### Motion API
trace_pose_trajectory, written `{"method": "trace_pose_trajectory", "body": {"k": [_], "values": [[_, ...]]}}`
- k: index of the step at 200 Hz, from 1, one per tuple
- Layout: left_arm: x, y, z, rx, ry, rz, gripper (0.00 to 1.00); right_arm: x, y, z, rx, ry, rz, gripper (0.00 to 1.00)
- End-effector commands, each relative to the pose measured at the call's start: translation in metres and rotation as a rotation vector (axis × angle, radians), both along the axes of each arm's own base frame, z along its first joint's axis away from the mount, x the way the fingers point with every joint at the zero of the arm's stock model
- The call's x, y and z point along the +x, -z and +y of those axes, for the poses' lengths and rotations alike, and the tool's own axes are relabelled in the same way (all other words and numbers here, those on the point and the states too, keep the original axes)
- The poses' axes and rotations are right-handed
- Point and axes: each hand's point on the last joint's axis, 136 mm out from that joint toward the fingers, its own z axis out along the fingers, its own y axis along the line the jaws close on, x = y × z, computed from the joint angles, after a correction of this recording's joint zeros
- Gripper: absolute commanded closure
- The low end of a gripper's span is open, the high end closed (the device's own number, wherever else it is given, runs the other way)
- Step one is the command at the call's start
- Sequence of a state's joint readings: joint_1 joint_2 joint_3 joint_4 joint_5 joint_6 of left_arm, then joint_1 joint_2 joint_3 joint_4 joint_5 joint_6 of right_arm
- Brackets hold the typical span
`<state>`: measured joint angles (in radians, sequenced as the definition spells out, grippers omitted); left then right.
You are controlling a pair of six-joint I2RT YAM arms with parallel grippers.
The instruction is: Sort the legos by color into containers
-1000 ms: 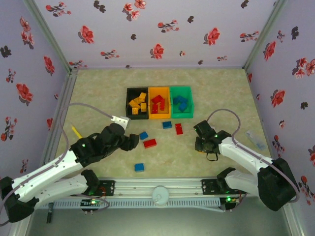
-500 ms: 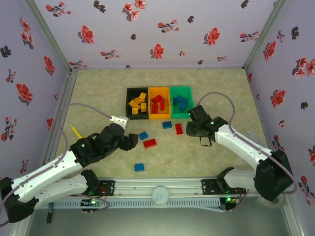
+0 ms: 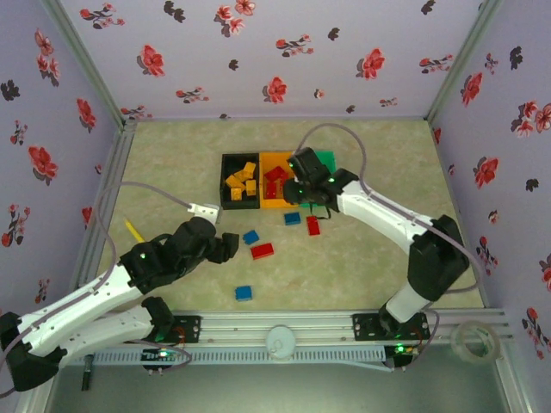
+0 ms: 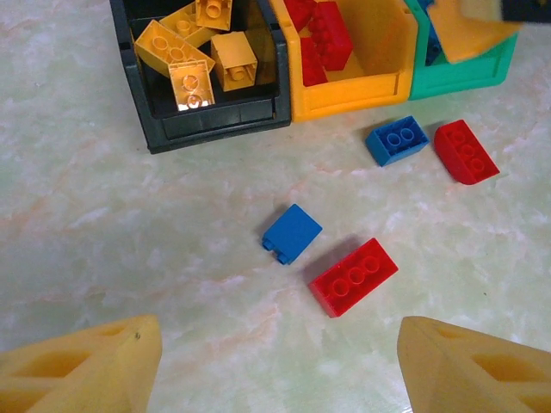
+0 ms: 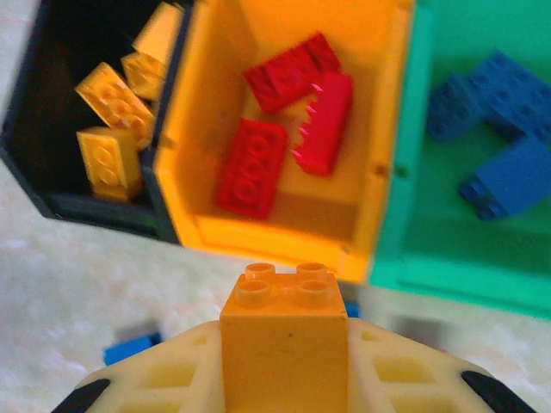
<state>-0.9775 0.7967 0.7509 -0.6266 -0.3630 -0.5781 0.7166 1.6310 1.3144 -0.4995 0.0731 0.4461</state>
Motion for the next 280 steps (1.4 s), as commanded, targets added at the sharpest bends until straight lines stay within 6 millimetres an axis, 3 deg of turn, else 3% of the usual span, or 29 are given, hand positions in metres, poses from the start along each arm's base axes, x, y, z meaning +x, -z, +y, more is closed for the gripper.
{"method": "trace_pose_trajectory", "body": {"k": [1,88,157,182,218,280], "values": [[0.001,-0.014,0.006,-0.018,-0.038,-0.016,0.27,0.018,-0.012,0.030,0.047,-0.057,-0.040,0.73],[0.002,-0.015,0.009,0.008,-0.063,0.002,0.27,0.073,-0.012,0.118,0.177,-0.151,-0.056,0.73],[0.000,-0.016,0.016,0.019,-0.089,0.019,0.29,0.106,-0.002,0.156,0.192,-0.173,-0.037,0.72],[0.000,-0.015,0.017,0.023,-0.096,0.024,0.29,0.111,0.001,0.165,0.198,-0.182,-0.024,0.67],[0.000,-0.015,0.017,0.026,-0.096,0.023,0.29,0.112,-0.008,0.168,0.198,-0.198,-0.020,0.47],[0.000,-0.009,0.018,0.035,-0.108,0.034,0.28,0.089,-0.035,0.139,0.172,-0.191,-0.057,0.44]]}}
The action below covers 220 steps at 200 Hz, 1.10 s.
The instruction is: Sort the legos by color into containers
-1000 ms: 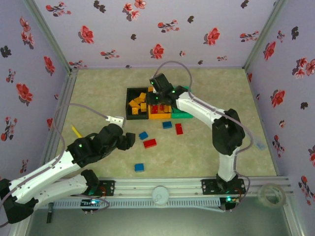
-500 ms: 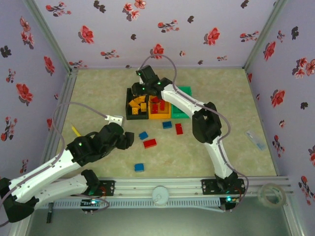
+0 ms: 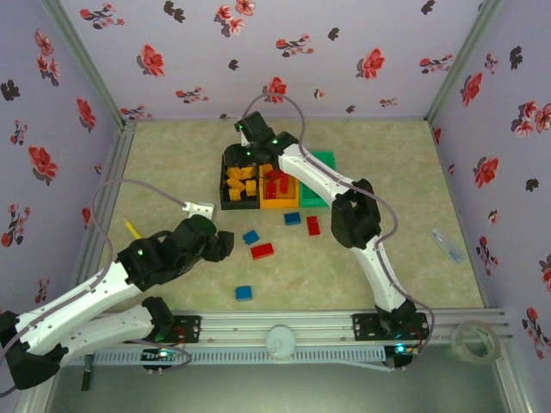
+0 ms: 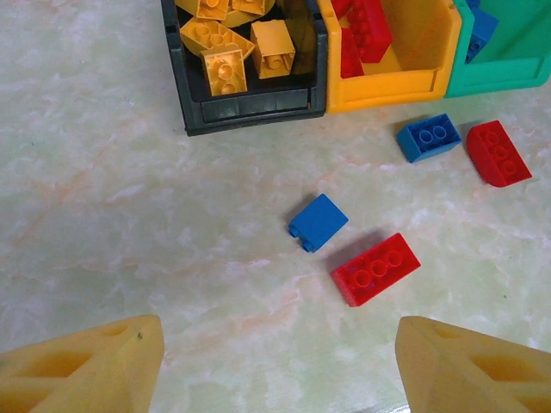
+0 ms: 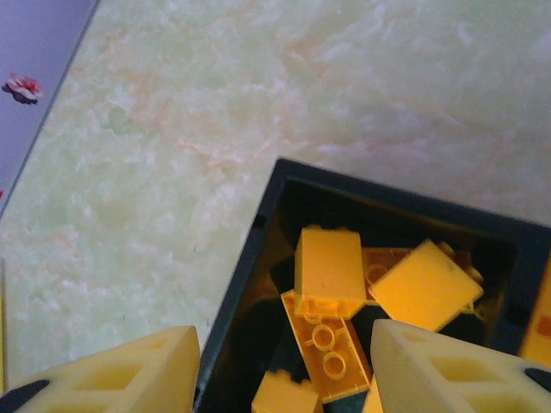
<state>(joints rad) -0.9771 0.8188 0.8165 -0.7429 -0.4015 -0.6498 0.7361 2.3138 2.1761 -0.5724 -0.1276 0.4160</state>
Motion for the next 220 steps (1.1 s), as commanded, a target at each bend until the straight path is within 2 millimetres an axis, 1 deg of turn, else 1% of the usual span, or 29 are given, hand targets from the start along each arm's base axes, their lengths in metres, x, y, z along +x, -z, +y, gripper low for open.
{"method": "trace_pose_trajectory", "body": {"k": [1,3,5,13,31,51,66,81,90,93,97,98,99,100,117,134,163,202,220], "values": [[0.002,-0.005,0.004,0.009,-0.033,-0.008,0.28,-0.017,-0.043,-0.015,0.011,-0.010,-0.066,0.44],[0.002,-0.004,0.004,0.008,-0.035,-0.007,0.27,-0.018,-0.041,-0.017,0.005,-0.007,-0.064,0.44],[0.002,-0.004,0.004,0.009,-0.036,-0.005,0.27,-0.019,-0.044,-0.019,0.008,-0.005,-0.069,0.44],[0.002,-0.003,0.004,0.007,-0.046,-0.001,0.26,-0.025,-0.046,-0.026,0.002,0.000,-0.076,0.44],[0.005,0.003,0.008,-0.012,-0.116,0.017,0.24,-0.040,-0.048,-0.045,-0.015,0.014,-0.085,0.44],[0.007,0.016,0.005,-0.057,-0.184,0.056,0.25,-0.056,-0.048,-0.063,-0.032,0.022,-0.088,0.43],[0.007,0.029,0.001,-0.086,-0.226,0.084,0.25,-0.067,-0.050,-0.081,-0.054,0.043,-0.100,0.43],[0.008,0.042,0.000,-0.093,-0.263,0.110,0.25,-0.076,-0.044,-0.102,-0.081,0.082,-0.105,0.42],[0.008,0.050,0.001,-0.085,-0.288,0.126,0.24,-0.083,-0.036,-0.116,-0.083,0.114,-0.098,0.42],[0.008,0.052,0.001,-0.084,-0.296,0.131,0.24,-0.084,-0.037,-0.119,-0.072,0.124,-0.099,0.42],[0.008,0.055,0.000,-0.080,-0.304,0.137,0.24,-0.088,-0.031,-0.124,-0.067,0.134,-0.088,0.41],[0.008,0.056,0.000,-0.080,-0.306,0.139,0.24,-0.090,-0.026,-0.127,-0.072,0.137,-0.078,0.41],[0.008,0.056,0.000,-0.081,-0.307,0.140,0.24,-0.089,-0.031,-0.127,-0.060,0.141,-0.088,0.41],[0.009,0.057,0.000,-0.080,-0.310,0.141,0.24,-0.090,-0.030,-0.128,-0.058,0.145,-0.086,0.41],[0.009,0.068,-0.006,-0.074,-0.332,0.175,0.24,-0.101,-0.016,-0.147,-0.035,0.191,-0.055,0.41],[0.009,0.076,-0.013,-0.065,-0.344,0.202,0.23,-0.111,-0.003,-0.163,-0.038,0.230,-0.025,0.41],[0.010,0.086,-0.027,-0.058,-0.356,0.240,0.21,-0.126,0.012,-0.185,-0.043,0.276,0.001,0.41],[0.010,0.102,-0.059,-0.093,-0.335,0.276,0.18,-0.140,0.018,-0.207,-0.071,0.309,0.011,0.39],[0.012,0.106,-0.074,-0.083,-0.320,0.285,0.16,-0.144,0.018,-0.215,-0.075,0.319,0.012,0.38]]}}
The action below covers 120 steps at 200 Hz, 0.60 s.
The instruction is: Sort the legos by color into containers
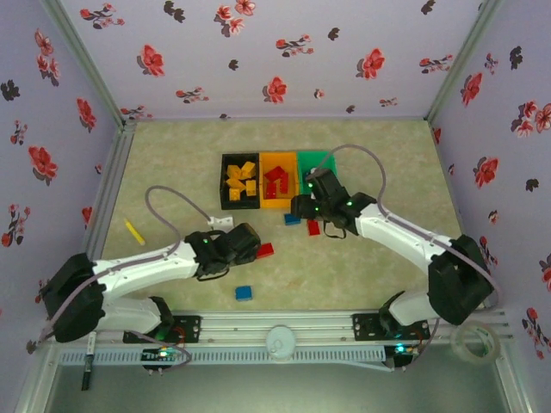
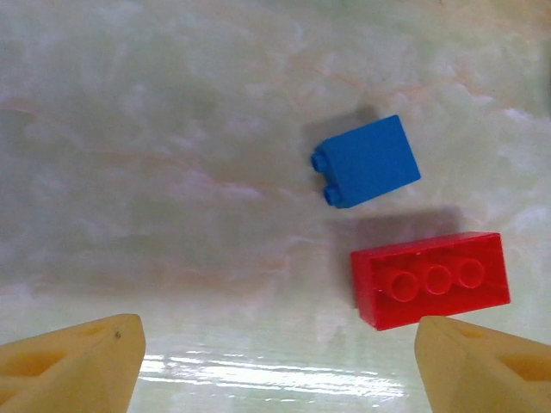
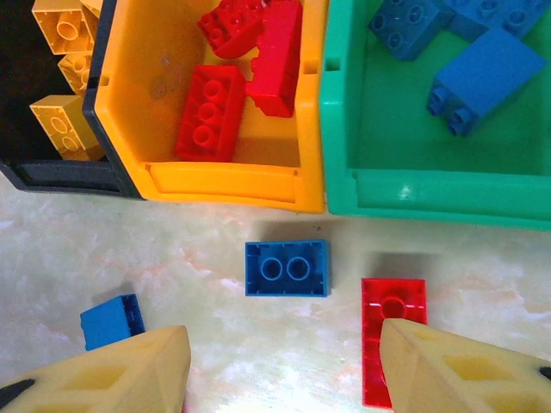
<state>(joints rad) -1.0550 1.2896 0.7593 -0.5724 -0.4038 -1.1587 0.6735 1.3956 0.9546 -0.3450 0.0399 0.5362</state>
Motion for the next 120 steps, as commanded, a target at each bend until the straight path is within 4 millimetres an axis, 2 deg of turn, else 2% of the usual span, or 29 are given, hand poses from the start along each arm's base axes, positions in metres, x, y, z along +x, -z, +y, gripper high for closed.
{"method": "trace_pose_trajectory", "body": {"k": [1,57,120], "values": [[0.009,-0.008,-0.031,-0.076,-0.010,-0.016,0.16,0.000,-0.006,-0.014,0.007,0.054,-0.025,0.38],[0.012,0.004,-0.063,-0.073,0.026,0.019,0.10,-0.010,-0.006,-0.029,-0.009,0.066,-0.022,0.35],[0.014,0.018,-0.070,-0.044,0.025,0.046,0.06,-0.016,-0.007,-0.037,-0.013,0.070,-0.023,0.31]]}}
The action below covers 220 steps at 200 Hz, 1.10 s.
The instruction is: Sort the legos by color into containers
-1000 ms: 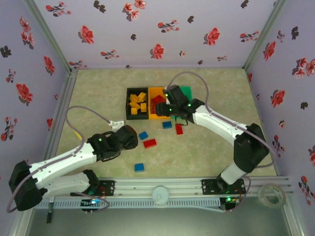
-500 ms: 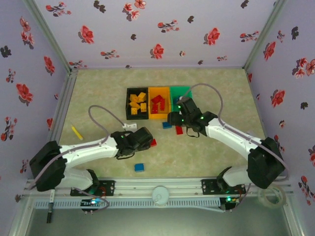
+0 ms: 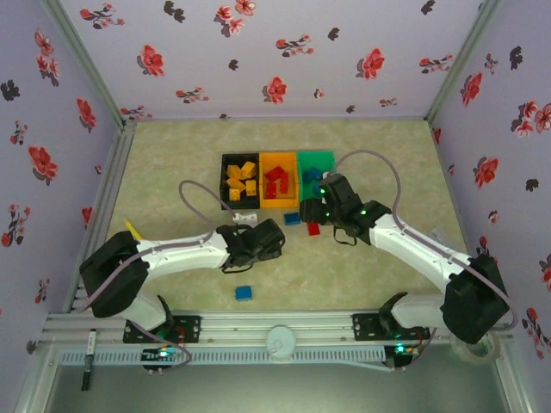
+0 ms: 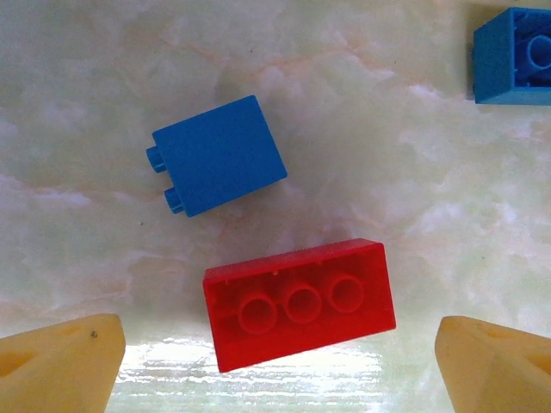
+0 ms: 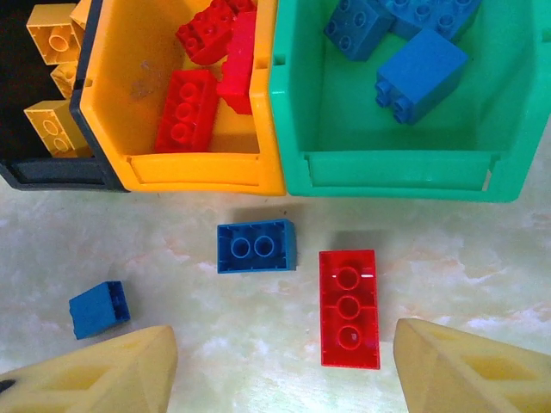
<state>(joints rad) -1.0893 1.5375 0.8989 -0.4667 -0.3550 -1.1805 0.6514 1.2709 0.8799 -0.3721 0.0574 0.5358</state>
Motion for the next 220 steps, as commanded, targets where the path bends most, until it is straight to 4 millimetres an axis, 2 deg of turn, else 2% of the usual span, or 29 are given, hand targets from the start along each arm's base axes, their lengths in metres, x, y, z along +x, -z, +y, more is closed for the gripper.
{"method": "trace_pose_trajectory", "body": {"k": [1,80,220], "values": [[0.002,0.000,-0.011,-0.014,-0.008,0.003,0.06,-0.002,0.002,-0.012,-0.016,0.037,0.003,0.31],[0.005,0.017,-0.018,0.021,0.015,0.021,0.08,-0.004,-0.001,-0.013,-0.009,0.042,-0.002,0.30],[0.011,0.032,-0.017,0.091,0.036,0.035,0.26,-0.007,-0.002,-0.019,-0.015,0.052,-0.006,0.30]]}}
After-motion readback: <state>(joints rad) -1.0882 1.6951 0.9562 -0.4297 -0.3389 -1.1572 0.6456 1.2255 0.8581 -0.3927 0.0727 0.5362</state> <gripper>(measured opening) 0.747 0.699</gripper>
